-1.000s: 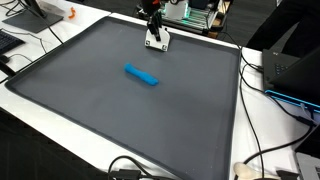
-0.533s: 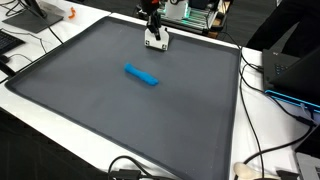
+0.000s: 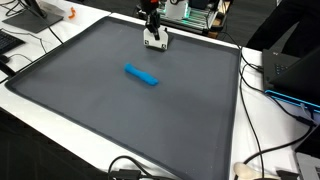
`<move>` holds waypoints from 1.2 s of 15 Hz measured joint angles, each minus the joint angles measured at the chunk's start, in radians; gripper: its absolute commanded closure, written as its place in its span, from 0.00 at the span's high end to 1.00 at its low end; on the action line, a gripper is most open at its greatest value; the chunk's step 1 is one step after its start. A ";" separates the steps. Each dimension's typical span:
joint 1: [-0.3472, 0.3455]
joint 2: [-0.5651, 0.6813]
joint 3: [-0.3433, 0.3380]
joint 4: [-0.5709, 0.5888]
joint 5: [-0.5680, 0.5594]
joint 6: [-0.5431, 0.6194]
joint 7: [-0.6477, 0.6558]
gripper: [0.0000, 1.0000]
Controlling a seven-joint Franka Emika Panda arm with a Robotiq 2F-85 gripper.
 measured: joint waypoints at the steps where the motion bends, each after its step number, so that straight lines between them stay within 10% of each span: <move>1: 0.000 -0.003 0.000 0.001 -0.014 -0.001 0.002 0.01; 8: -0.006 -0.083 -0.012 0.099 -0.170 -0.165 -0.013 0.01; 18: -0.001 0.049 -0.007 0.595 -0.404 -0.723 -0.183 0.01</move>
